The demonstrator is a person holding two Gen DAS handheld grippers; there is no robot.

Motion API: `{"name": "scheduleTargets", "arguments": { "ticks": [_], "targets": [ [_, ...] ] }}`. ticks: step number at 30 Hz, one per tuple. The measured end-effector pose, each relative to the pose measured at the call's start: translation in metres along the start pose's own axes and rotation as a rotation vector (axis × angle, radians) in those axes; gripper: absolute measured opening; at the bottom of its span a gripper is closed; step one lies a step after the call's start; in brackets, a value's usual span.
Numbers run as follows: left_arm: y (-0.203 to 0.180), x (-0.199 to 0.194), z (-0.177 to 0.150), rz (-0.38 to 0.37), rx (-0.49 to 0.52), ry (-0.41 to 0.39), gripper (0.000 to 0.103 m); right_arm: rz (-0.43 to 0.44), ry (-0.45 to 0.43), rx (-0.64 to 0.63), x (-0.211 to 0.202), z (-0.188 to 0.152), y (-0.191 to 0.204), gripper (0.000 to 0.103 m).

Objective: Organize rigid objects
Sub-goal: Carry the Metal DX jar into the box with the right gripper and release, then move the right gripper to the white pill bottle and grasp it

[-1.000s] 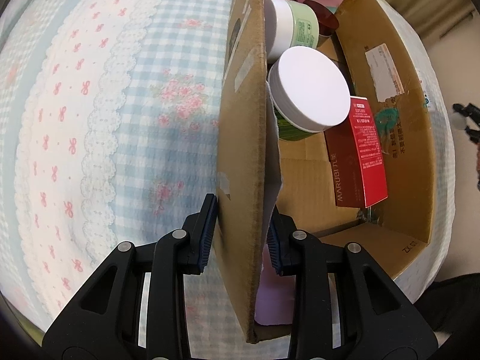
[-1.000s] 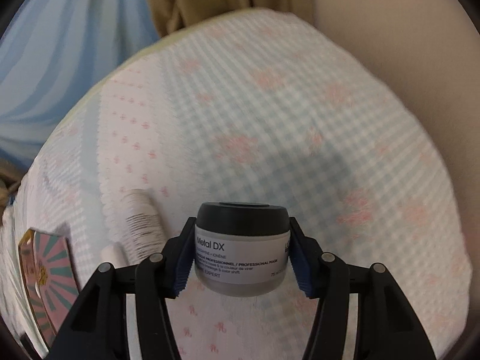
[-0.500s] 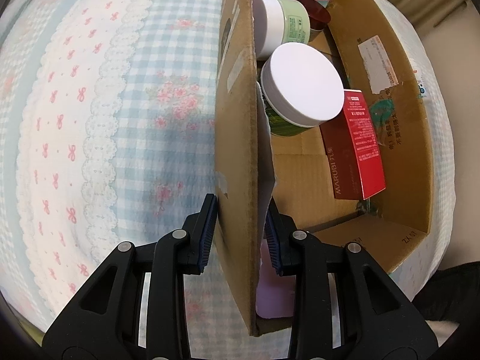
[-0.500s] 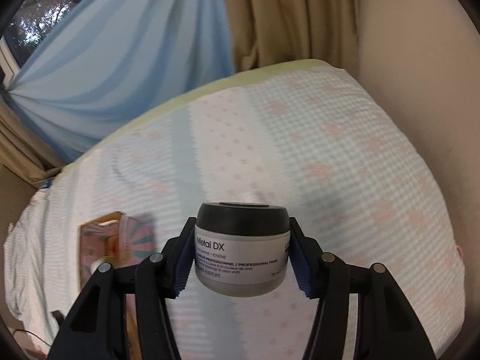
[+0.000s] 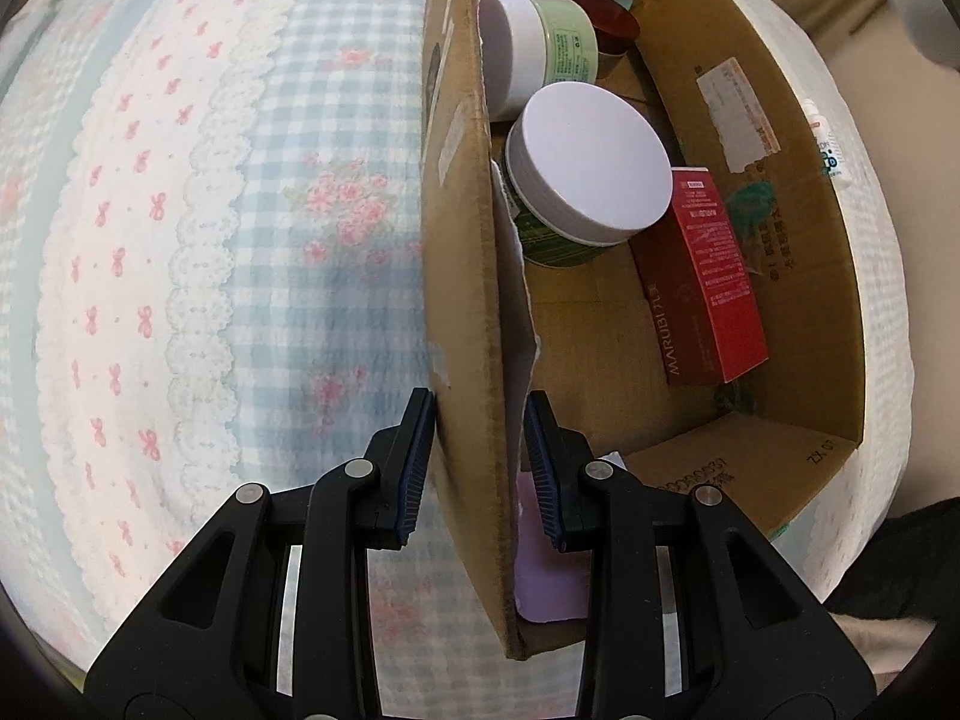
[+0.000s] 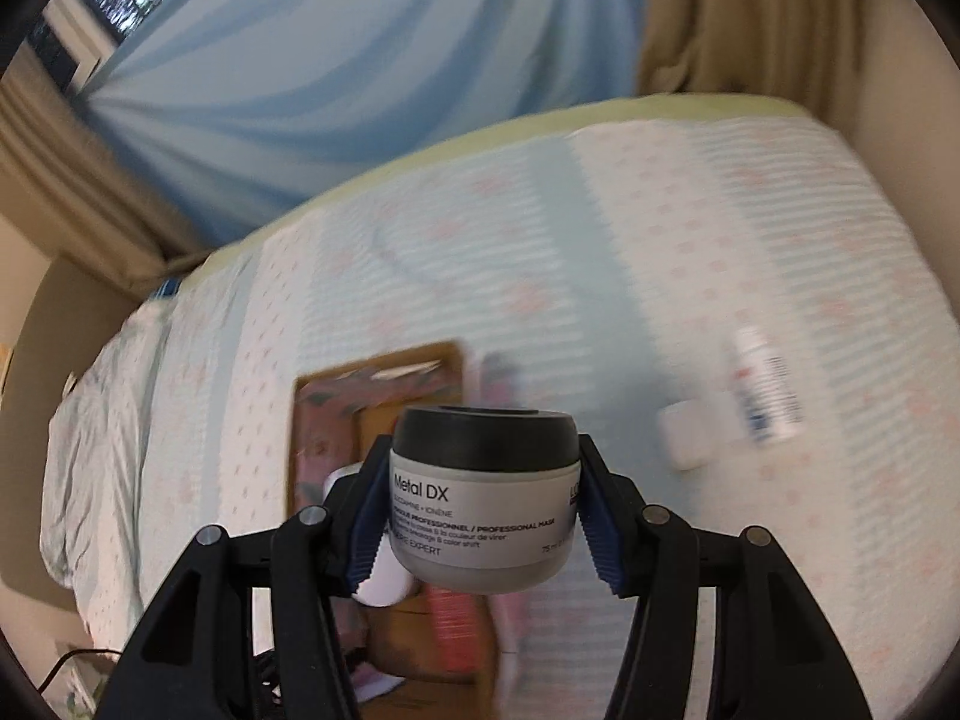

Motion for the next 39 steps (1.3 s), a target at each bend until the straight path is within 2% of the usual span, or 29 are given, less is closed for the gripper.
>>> {"name": "scheduleTargets", "arguments": {
  "ticks": [5, 9, 16, 22, 23, 24, 25, 27, 31, 39],
  "targets": [
    [0.001, 0.000, -0.002, -0.002, 0.013, -0.006, 0.028, 0.032, 0.075, -0.052, 0.054, -0.014, 0.045, 0.053],
    [0.004, -0.001, -0.003, -0.024, -0.003, -0.012, 0.028, 0.010, 0.126, -0.096, 0.091, -0.031, 0.067, 0.053],
    [0.008, -0.003, -0.003, -0.040, -0.010, -0.009, 0.028, -0.069, 0.168, -0.158, 0.122, -0.054, 0.068, 0.053],
    [0.012, -0.002, 0.000, -0.043, 0.004, -0.007, 0.028, -0.096, 0.164, -0.215, 0.126, -0.058, 0.070, 0.054],
    [0.012, -0.002, 0.000, -0.045, 0.006, -0.006, 0.028, -0.107, 0.161, -0.220, 0.126, -0.057, 0.069, 0.062],
    [0.012, -0.002, 0.000, -0.045, 0.006, -0.005, 0.028, -0.110, 0.158, -0.225, 0.125, -0.056, 0.068, 0.088],
    [0.012, -0.002, 0.000, -0.045, 0.006, -0.006, 0.028, -0.104, 0.164, -0.226, 0.125, -0.057, 0.069, 0.103],
    [0.012, -0.002, 0.001, -0.044, 0.007, -0.006, 0.028, -0.074, 0.173, -0.228, 0.124, -0.058, 0.071, 0.103],
    [0.010, -0.004, 0.001, -0.039, 0.015, -0.007, 0.028, -0.104, 0.157, -0.270, 0.121, -0.059, 0.069, 0.103],
    [0.006, -0.005, 0.002, -0.035, 0.004, -0.009, 0.028, -0.094, 0.153, -0.262, 0.110, -0.058, 0.068, 0.103]
  ]
}}
Point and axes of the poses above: each gripper's, at about its wrist camera, not at the fingertips, and x roughly the way its jaws point, y to its left, z to its top, the point moved 8 cm from there along x, roughly the way its jaws point, and after that the axes turned 4 degrees about -x, right-handed, at the moved point
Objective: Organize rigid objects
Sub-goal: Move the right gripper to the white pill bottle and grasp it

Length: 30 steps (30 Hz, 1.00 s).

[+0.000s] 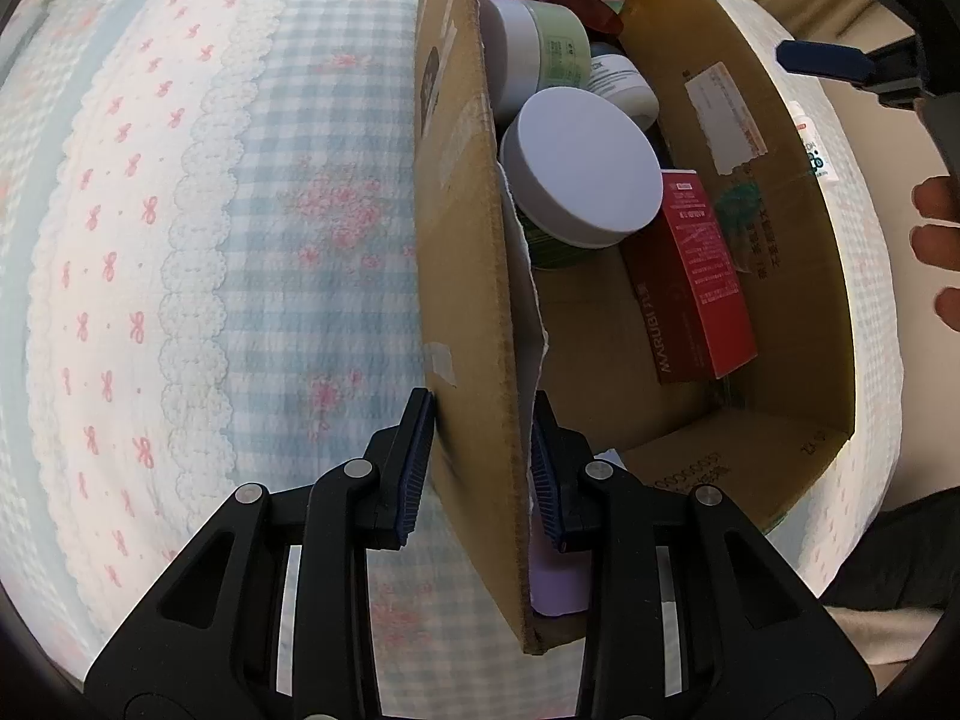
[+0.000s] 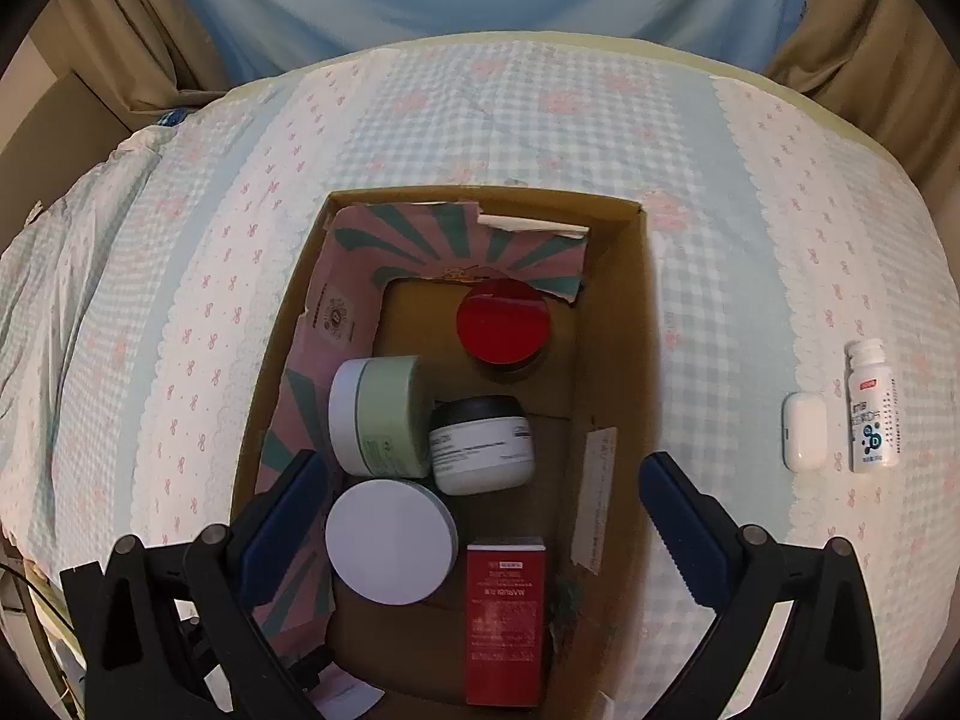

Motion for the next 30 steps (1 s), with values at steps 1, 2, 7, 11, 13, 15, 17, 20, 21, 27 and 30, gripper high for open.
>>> {"name": "scheduleTargets", "arguments": {
  "ticks": [1, 2, 7, 11, 13, 15, 17, 20, 21, 27, 30],
  "targets": [
    [0.000, 0.001, 0.000, -0.001, -0.004, 0.000, 0.028, 0.001, 0.001, 0.006, -0.002, 0.000, -0.001, 0.103],
    [0.000, 0.001, 0.000, -0.006, -0.011, 0.000, 0.028, 0.000, 0.003, 0.013, -0.005, -0.001, -0.002, 0.103],
    [0.004, 0.001, -0.002, -0.014, -0.020, -0.005, 0.028, -0.018, -0.021, 0.012, -0.034, 0.001, -0.005, 0.103],
    [0.003, 0.002, -0.003, -0.003, -0.006, -0.008, 0.028, -0.010, -0.052, 0.019, -0.070, 0.001, -0.007, 0.103],
    [0.002, 0.003, -0.004, -0.003, -0.007, -0.007, 0.028, -0.005, -0.070, 0.026, -0.087, 0.000, -0.009, 0.103],
    [0.002, 0.004, -0.005, -0.003, -0.014, -0.007, 0.028, 0.004, -0.095, 0.041, -0.105, -0.001, -0.014, 0.103],
    [0.002, 0.005, -0.005, -0.002, -0.021, -0.006, 0.028, 0.013, -0.112, 0.066, -0.123, -0.005, -0.021, 0.103],
    [0.003, 0.005, -0.004, -0.003, -0.042, -0.004, 0.028, 0.012, -0.130, 0.098, -0.148, -0.016, -0.034, 0.103],
    [0.004, 0.005, -0.004, -0.004, -0.049, -0.004, 0.028, 0.006, -0.134, 0.107, -0.155, -0.019, -0.039, 0.103],
    [0.006, 0.006, -0.004, 0.012, -0.070, -0.009, 0.028, -0.025, -0.148, 0.181, -0.191, -0.049, -0.085, 0.103],
    [0.004, 0.006, -0.005, 0.023, -0.077, -0.013, 0.028, -0.055, -0.172, 0.200, -0.206, -0.062, -0.112, 0.103]
  ]
}}
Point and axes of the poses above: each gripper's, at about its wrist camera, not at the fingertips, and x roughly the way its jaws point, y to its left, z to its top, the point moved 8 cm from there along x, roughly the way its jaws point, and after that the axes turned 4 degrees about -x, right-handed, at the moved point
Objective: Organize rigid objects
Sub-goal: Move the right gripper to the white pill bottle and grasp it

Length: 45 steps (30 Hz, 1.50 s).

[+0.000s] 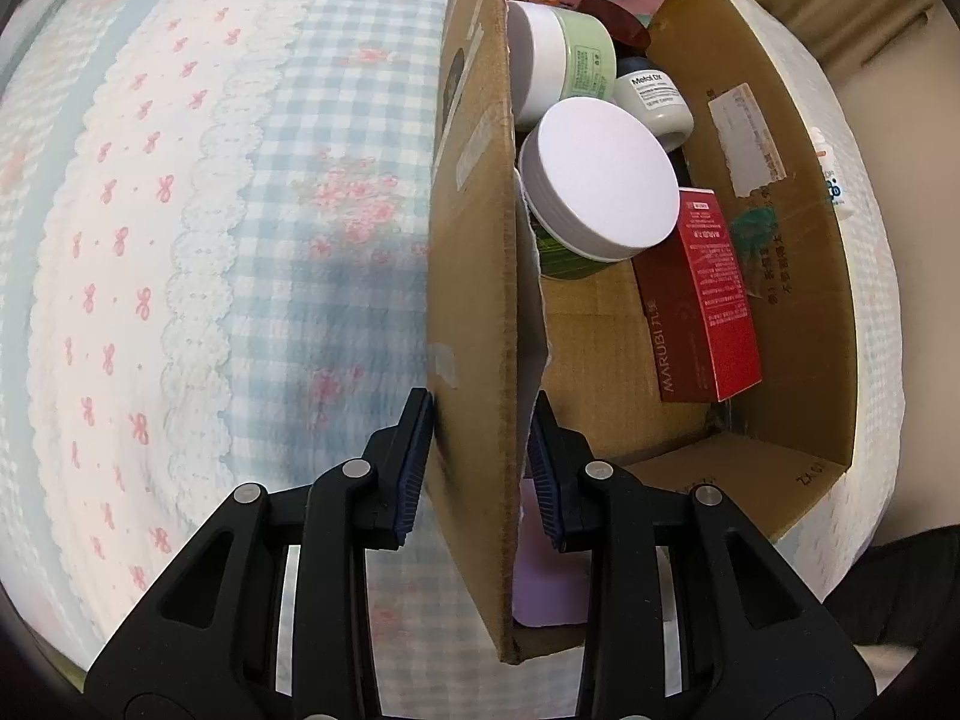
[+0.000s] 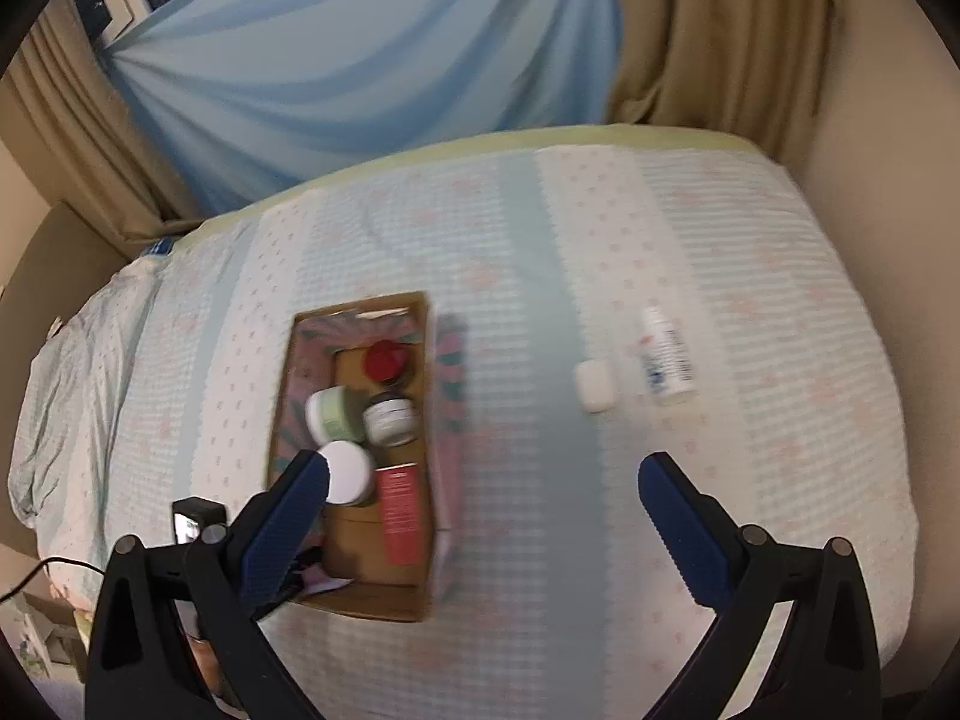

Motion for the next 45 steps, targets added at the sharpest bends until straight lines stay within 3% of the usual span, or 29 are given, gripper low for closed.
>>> {"name": "scheduleTargets", "arguments": {
  "ticks": [10, 15, 24, 28, 36, 44, 45],
  "targets": [
    [-0.008, 0.002, -0.004, 0.024, -0.025, -0.014, 0.028, -0.083, -0.013, 0.045, -0.003, -0.008, -0.087, 0.103],
    [-0.003, 0.001, -0.006, 0.013, -0.065, -0.022, 0.028, -0.062, -0.016, 0.052, 0.020, 0.001, -0.123, 0.103],
    [0.007, 0.001, -0.007, 0.004, -0.118, -0.027, 0.028, 0.068, 0.019, 0.101, 0.133, 0.016, -0.186, 0.103],
    [0.014, 0.000, -0.007, -0.015, -0.162, -0.025, 0.028, 0.061, 0.034, 0.074, 0.181, 0.020, -0.198, 0.103],
    [0.013, 0.003, -0.007, 0.021, -0.131, -0.022, 0.028, 0.043, 0.123, 0.033, 0.260, 0.025, -0.202, 0.076],
    [0.010, 0.006, -0.007, 0.022, -0.131, -0.018, 0.028, -0.018, 0.177, -0.063, 0.287, 0.026, -0.191, 0.047],
    [0.008, 0.006, -0.007, 0.023, -0.131, -0.018, 0.028, -0.032, 0.178, -0.082, 0.287, 0.026, -0.189, 0.047]
  ]
}}
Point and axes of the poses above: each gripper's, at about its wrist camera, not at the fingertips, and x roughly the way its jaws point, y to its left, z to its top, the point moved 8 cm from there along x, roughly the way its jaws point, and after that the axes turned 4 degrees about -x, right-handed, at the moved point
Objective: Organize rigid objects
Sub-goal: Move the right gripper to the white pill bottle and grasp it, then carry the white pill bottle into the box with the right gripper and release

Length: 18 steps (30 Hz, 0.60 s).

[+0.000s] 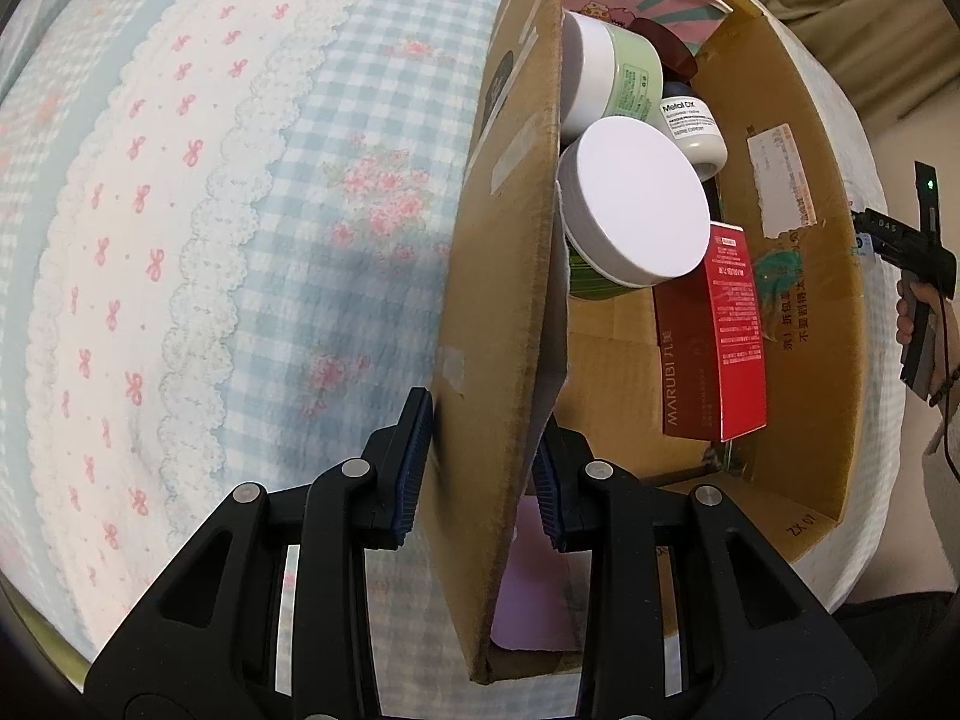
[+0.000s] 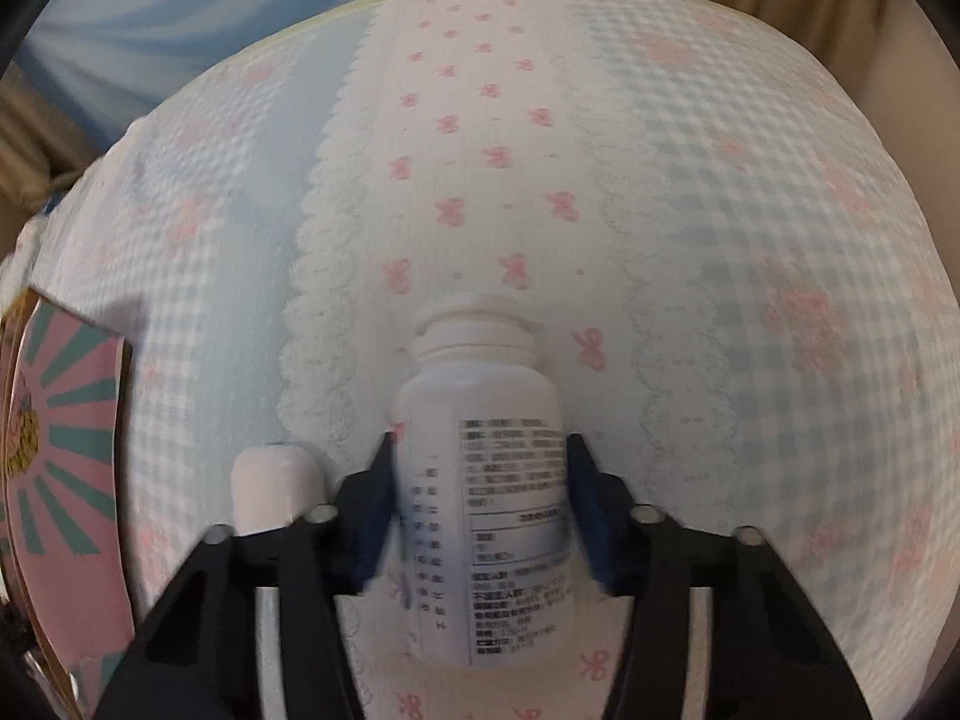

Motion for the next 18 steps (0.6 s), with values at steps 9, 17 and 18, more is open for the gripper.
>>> {"name": "scheduleTargets", "arguments": {
  "ticks": [9, 17, 18],
  "targets": [
    [-0.002, 0.006, 0.000, -0.004, 0.006, 0.004, 0.028, 0.017, -0.012, 0.039, -0.004, -0.002, -0.002, 0.047],
    [0.001, 0.007, 0.003, -0.017, 0.015, 0.013, 0.028, 0.056, -0.022, 0.122, -0.028, -0.006, -0.010, 0.046],
    [0.001, 0.007, 0.003, -0.020, 0.018, 0.016, 0.028, 0.056, -0.027, 0.125, -0.033, -0.005, -0.009, 0.046]
  ]
}}
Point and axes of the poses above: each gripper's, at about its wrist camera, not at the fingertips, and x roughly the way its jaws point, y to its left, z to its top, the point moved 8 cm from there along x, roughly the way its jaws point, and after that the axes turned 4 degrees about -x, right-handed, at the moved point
